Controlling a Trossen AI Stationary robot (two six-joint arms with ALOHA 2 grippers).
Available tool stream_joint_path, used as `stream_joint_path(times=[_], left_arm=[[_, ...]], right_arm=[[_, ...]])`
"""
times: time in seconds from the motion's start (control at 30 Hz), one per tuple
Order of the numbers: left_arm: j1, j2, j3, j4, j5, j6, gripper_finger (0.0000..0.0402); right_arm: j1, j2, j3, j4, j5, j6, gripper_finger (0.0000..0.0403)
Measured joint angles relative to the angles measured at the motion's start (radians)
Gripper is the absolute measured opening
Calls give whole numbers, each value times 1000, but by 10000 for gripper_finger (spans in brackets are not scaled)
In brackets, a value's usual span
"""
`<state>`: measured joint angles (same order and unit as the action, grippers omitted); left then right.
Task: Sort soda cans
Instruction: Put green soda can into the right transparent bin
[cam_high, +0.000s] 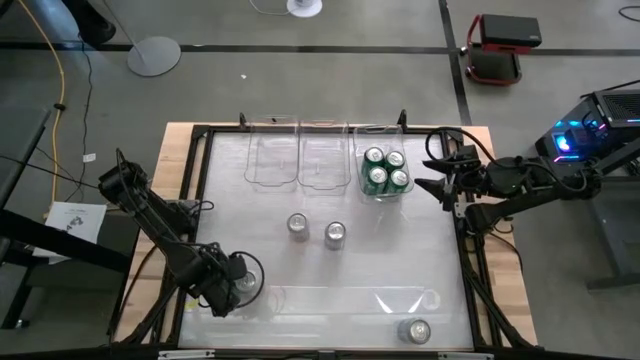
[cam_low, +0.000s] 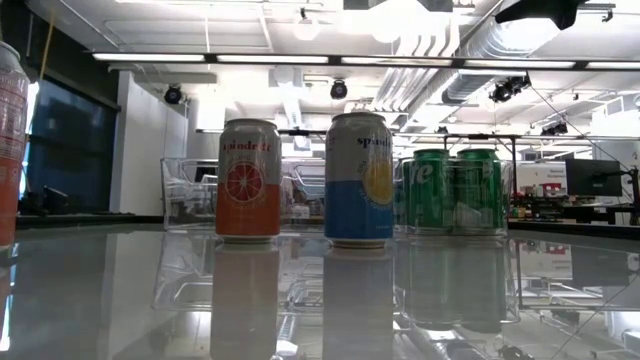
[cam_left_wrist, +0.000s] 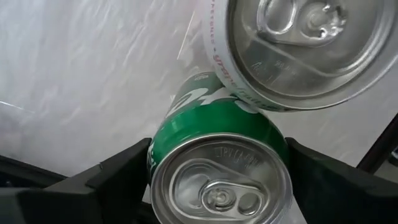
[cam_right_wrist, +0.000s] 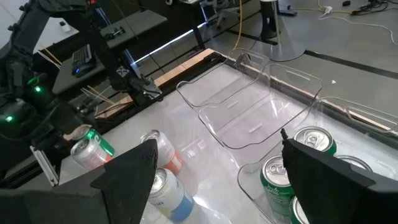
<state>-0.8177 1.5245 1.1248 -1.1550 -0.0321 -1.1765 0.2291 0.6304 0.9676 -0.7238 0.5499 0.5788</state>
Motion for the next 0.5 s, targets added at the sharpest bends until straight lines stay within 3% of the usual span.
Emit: stream_joint_path(times=[0.13, 0.27, 0.5], left_arm=[[1, -1, 0, -4, 37, -30, 295], [14, 1, 26, -41, 122, -81, 295], [95, 0, 264, -357, 101, -139, 295]], right_arm=[[0, 0, 0, 0, 0, -1, 330], [0, -8, 0, 1, -1, -1, 330], [0, -24, 152, -110, -38, 8, 330]])
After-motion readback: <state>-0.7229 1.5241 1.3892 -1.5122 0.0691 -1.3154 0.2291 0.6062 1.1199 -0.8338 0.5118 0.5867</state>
